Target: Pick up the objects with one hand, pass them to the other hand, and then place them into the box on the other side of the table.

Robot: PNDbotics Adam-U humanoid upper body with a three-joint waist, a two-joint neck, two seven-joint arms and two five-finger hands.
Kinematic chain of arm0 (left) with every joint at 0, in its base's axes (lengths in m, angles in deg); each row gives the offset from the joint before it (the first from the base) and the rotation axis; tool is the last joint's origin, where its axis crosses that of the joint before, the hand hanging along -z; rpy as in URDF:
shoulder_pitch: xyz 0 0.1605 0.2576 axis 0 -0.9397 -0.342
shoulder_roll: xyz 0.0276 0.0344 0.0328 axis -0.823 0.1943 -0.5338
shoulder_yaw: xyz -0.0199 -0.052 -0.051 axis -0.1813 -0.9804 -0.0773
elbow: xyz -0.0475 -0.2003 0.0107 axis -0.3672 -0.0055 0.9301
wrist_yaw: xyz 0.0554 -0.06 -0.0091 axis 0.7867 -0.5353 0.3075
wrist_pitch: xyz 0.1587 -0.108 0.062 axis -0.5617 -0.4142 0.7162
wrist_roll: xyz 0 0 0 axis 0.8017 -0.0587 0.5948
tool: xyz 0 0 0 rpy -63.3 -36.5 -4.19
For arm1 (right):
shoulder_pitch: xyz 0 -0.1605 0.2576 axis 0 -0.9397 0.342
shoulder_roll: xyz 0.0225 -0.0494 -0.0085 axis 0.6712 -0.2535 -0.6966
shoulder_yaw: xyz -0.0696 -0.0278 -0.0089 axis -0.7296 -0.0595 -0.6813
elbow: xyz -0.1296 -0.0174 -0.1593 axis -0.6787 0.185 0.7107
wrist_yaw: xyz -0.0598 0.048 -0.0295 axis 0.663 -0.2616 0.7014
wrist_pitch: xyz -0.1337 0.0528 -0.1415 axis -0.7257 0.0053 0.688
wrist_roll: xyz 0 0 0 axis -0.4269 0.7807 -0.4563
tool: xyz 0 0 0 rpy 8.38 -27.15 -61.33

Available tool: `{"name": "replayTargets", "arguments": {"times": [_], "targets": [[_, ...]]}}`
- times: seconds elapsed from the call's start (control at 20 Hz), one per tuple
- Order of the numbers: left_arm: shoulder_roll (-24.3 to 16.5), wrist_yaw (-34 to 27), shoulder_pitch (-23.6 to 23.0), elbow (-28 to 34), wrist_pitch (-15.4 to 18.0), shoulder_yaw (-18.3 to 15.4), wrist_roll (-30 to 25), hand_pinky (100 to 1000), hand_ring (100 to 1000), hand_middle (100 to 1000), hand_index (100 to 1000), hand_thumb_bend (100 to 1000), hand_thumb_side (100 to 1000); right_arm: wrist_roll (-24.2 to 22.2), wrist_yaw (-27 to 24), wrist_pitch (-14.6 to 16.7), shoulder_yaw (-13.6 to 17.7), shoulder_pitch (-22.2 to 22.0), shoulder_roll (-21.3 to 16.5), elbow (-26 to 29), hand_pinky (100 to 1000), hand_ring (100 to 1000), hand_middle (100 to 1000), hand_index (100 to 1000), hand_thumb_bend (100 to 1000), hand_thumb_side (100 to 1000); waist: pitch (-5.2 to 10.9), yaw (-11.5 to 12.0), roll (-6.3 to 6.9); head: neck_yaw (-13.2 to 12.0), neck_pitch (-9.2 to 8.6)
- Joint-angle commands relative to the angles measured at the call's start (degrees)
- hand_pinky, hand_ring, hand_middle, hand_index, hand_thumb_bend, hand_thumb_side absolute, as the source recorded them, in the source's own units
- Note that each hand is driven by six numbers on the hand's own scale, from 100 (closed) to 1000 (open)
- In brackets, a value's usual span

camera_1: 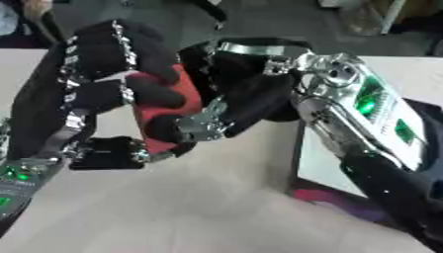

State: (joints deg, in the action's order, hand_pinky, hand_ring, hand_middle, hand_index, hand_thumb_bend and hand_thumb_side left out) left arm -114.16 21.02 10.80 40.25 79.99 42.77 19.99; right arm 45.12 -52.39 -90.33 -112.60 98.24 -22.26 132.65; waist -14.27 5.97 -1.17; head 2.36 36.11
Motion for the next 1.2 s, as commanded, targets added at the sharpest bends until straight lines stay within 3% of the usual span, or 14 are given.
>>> {"name": "replayTargets", "arguments": {"times": [0.05, 0.25, 0.5, 0.7, 1.0, 1.2], "targets": [[-0.1, 0.2, 1.1, 0.8, 0.0, -0.5, 0.2, 700, 632, 555, 540, 449, 100, 0.1, -0.4, 0.0, 0.4, 0.8, -0.8, 0.9, 866, 783, 489, 592, 376, 100, 0.33, 0.0, -0.78, -0.3, -0.66], [-0.1, 0.7, 1.0, 0.7, -0.1, -0.6, 0.2, 711, 661, 588, 594, 557, 100, 0.5, -0.9, -0.3, 0.5, 0.8, -0.9, 0.9, 865, 773, 464, 561, 387, 100, 0.38, -0.1, -0.74, -0.2, 0.1], [0.0, 1.2, 0.9, 0.7, -0.5, -0.6, 0.5, 714, 664, 591, 601, 568, 100, 0.7, -1.5, -0.5, 0.5, 0.8, -1.0, 0.9, 864, 769, 458, 554, 401, 100, 0.42, -0.3, -0.72, -0.1, 0.47], [-0.1, 1.5, 0.9, 0.7, -0.6, -0.6, 0.8, 719, 677, 603, 624, 632, 100, 0.7, -1.7, -0.6, 0.5, 0.8, -1.1, 0.9, 862, 765, 455, 550, 411, 100, 0.41, -0.2, -0.68, -0.3, 0.49], [-0.2, 3.5, 0.5, 0.0, -1.7, -0.8, 0.9, 762, 770, 742, 805, 872, 100, 0.4, -1.8, -0.7, 0.5, 0.7, -1.6, 0.9, 860, 761, 451, 545, 430, 100, 0.46, -0.3, -0.76, -0.6, -0.64], [-0.2, 5.8, 0.3, -0.4, -2.6, -0.8, 0.6, 783, 797, 773, 855, 980, 100, 0.2, -2.0, -0.9, 0.6, 0.6, -1.9, 0.9, 859, 760, 450, 544, 434, 100, 0.51, -0.4, -0.74, -0.9, -0.98]]}}
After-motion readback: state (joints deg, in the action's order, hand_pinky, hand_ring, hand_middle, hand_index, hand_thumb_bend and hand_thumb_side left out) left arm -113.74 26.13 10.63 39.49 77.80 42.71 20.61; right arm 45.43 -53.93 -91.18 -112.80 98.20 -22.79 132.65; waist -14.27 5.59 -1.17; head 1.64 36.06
